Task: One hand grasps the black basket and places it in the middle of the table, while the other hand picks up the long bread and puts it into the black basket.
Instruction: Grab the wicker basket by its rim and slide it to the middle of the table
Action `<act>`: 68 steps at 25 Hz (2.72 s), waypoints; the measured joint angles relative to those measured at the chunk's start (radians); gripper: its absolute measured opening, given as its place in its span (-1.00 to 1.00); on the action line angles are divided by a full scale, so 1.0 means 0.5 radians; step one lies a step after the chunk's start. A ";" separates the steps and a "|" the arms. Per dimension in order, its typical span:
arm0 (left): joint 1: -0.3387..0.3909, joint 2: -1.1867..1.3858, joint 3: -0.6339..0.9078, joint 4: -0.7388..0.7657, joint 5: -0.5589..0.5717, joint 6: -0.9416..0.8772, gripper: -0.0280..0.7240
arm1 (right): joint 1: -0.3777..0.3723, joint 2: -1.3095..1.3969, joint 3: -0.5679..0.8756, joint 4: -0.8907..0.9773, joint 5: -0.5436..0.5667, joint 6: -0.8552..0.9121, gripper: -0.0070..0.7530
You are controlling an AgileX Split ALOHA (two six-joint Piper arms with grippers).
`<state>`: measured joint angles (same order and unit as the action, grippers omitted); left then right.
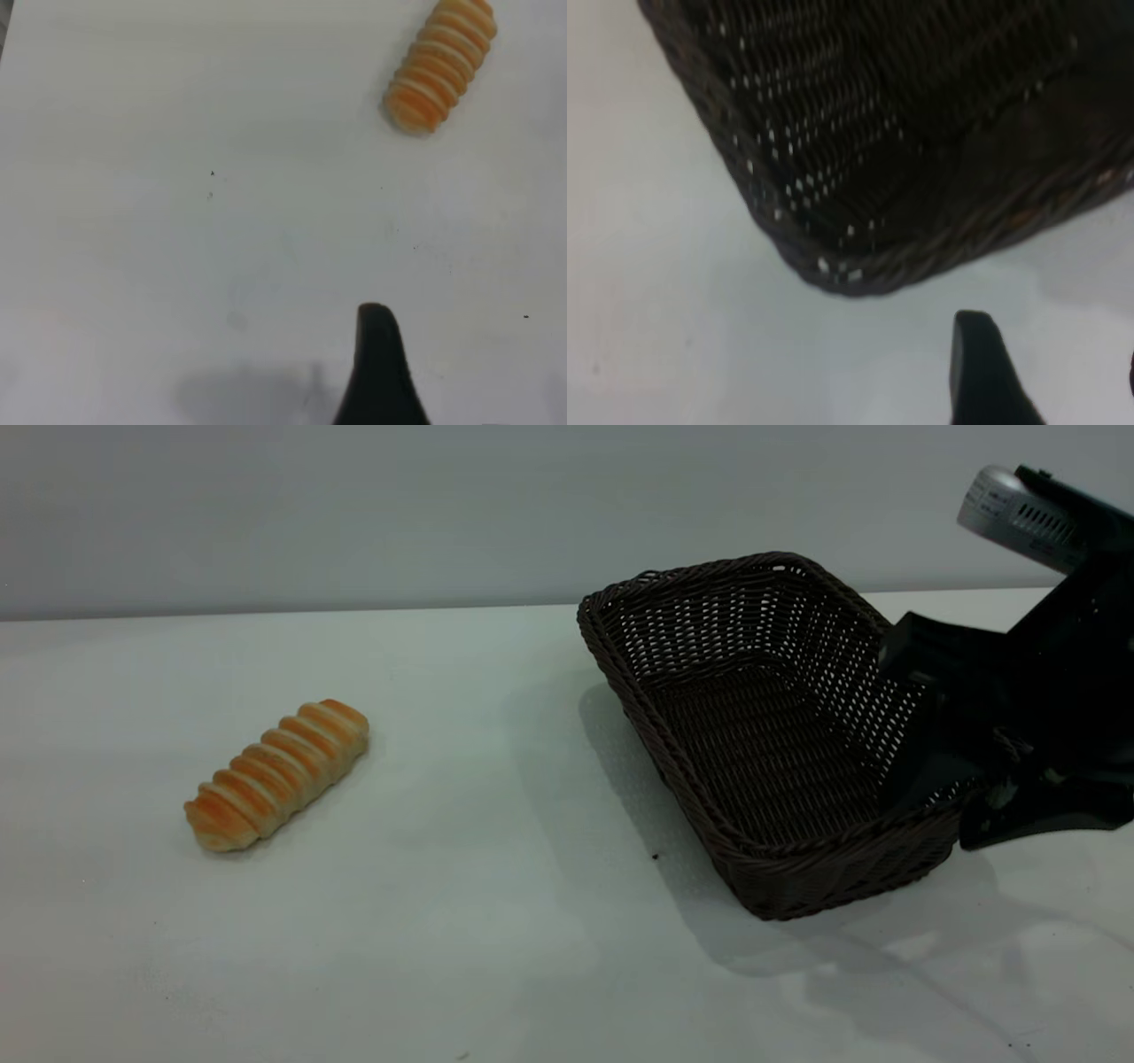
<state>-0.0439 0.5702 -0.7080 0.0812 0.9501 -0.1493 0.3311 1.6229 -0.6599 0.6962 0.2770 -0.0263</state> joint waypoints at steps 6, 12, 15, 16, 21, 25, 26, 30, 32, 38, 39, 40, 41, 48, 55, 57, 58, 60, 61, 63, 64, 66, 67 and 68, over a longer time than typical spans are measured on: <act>0.000 0.000 0.000 0.000 0.000 0.000 0.57 | 0.000 0.002 -0.001 0.201 -0.147 0.002 0.23; 0.000 0.000 0.000 0.000 -0.015 0.000 0.57 | 0.000 0.125 -0.002 0.504 -0.280 0.002 0.29; 0.000 0.000 0.000 0.000 -0.015 0.000 0.57 | 0.000 0.238 -0.002 0.766 -0.350 0.002 0.29; 0.000 0.000 0.000 0.000 -0.015 0.000 0.57 | 0.000 0.277 -0.002 0.845 -0.370 0.002 0.29; 0.000 0.000 0.000 0.000 -0.015 0.000 0.57 | -0.002 0.431 -0.012 1.086 -0.458 0.002 0.29; 0.000 0.000 0.000 0.000 -0.015 0.000 0.57 | -0.002 0.542 -0.025 1.139 -0.611 0.002 0.29; 0.000 0.000 0.000 0.000 -0.015 0.000 0.57 | -0.002 0.576 -0.037 1.154 -0.654 0.002 0.29; 0.000 0.000 0.000 0.000 -0.015 0.000 0.57 | -0.004 0.728 -0.155 1.170 -0.720 0.002 0.17; 0.000 0.000 0.000 0.000 -0.015 0.000 0.57 | -0.004 0.789 -0.227 1.170 -0.712 -0.005 0.04; 0.000 0.000 0.000 0.000 -0.006 0.000 0.57 | -0.006 0.816 -0.346 1.211 -0.686 -0.107 -0.68; 0.000 0.000 0.000 0.000 -0.004 0.000 0.57 | -0.006 0.803 -0.346 1.195 -0.677 -0.192 -0.73; 0.000 0.000 0.000 0.000 0.001 0.000 0.57 | -0.006 0.794 -0.344 1.176 -0.645 -0.259 -0.73; 0.000 0.000 0.000 0.000 0.002 0.000 0.57 | -0.004 0.783 -0.344 1.171 -0.623 -0.336 -0.73; -0.007 0.000 0.000 -0.004 0.009 0.000 0.57 | -0.060 0.701 -0.359 1.022 -0.251 -1.095 -0.73; -0.028 0.000 0.000 -0.008 0.009 0.000 0.57 | -0.062 0.843 -0.515 0.912 0.185 -1.510 -0.73; -0.028 0.000 0.000 -0.010 0.014 0.000 0.57 | -0.062 0.910 -0.589 0.908 0.215 -1.543 -0.73; -0.028 0.000 0.000 -0.009 0.017 0.000 0.57 | -0.062 0.943 -0.633 0.906 0.227 -1.549 -0.73; -0.028 0.000 0.000 -0.012 0.027 0.000 0.57 | -0.062 0.997 -0.710 0.904 0.247 -1.557 -0.73; -0.028 0.000 0.000 -0.012 0.036 0.000 0.57 | -0.062 1.023 -0.752 0.904 0.256 -1.555 -0.73; -0.028 0.000 0.000 -0.012 0.048 0.000 0.57 | -0.062 1.062 -0.822 0.904 0.280 -1.532 -0.73; -0.028 0.000 0.000 -0.012 0.050 0.000 0.57 | -0.062 1.079 -0.845 0.902 0.282 -1.514 -0.73; -0.028 0.000 0.000 -0.012 0.051 0.000 0.57 | -0.062 1.104 -0.894 0.900 0.282 -1.482 -0.73; -0.028 0.000 0.000 -0.012 0.056 0.000 0.57 | -0.062 1.115 -0.915 0.898 0.280 -1.471 -0.72; -0.028 0.000 0.000 -0.012 0.058 0.000 0.57 | -0.062 1.124 -0.940 0.896 0.280 -1.465 -0.71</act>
<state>-0.0580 0.5702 -0.7080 0.0753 0.9789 -0.1493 0.3001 2.1850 -1.1298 1.1442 0.4169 -0.7587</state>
